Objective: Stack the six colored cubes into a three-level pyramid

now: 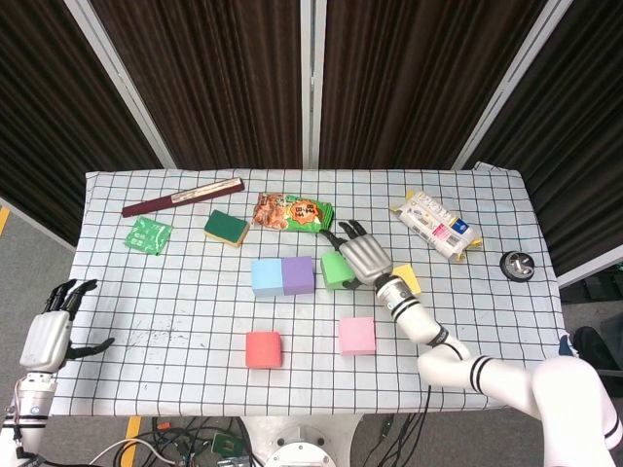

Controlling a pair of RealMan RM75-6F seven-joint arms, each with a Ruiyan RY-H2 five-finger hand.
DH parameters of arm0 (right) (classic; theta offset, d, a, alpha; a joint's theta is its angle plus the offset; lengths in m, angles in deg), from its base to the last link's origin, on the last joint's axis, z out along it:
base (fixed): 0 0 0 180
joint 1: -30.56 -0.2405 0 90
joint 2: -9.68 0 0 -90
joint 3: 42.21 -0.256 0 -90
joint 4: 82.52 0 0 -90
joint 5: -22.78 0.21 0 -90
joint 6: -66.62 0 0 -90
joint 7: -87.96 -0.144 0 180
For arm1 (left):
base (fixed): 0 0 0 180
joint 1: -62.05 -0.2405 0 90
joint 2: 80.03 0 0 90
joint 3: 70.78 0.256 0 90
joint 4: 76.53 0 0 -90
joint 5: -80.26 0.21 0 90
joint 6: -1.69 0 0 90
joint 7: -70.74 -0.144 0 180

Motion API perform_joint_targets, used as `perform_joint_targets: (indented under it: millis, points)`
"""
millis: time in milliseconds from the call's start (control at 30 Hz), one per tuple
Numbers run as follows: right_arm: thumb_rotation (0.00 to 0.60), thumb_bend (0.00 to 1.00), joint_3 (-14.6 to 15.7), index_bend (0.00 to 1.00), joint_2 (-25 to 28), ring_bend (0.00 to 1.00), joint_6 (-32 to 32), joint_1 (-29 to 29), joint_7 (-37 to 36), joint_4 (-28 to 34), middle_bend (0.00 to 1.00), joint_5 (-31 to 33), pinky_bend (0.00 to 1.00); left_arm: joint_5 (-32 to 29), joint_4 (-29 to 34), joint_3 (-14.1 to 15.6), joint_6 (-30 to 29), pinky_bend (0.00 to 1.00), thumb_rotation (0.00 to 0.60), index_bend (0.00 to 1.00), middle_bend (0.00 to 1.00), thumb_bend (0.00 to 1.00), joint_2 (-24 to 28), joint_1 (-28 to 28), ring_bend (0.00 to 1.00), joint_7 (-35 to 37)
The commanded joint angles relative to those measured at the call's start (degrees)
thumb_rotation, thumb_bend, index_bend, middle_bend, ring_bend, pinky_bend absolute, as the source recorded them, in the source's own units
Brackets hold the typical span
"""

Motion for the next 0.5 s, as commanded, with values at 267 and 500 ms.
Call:
perform_joint_targets:
  millis: [267, 500]
  points:
    - [0.600, 0.11, -1.5, 0.00, -1.8, 0.07, -0.6, -0.2, 1.5, 0.0, 0.47, 3.2, 0.00, -0.7, -0.9, -0.4, 1.1, 0.06, 0.600, 0.13, 0.16, 0.00, -0.1, 0.1, 0.04, 2.2]
    - [0.600, 0.11, -2.0, 0.00, -2.6, 0.07, -1.4, -0.6, 3.0, -0.3, 0.47, 4.9, 0.00, -1.6, -2.6, -0.3, 3.0, 0.06, 0.600, 0.13, 0.16, 0.00, -0.7, 0.2, 0.04, 4.1]
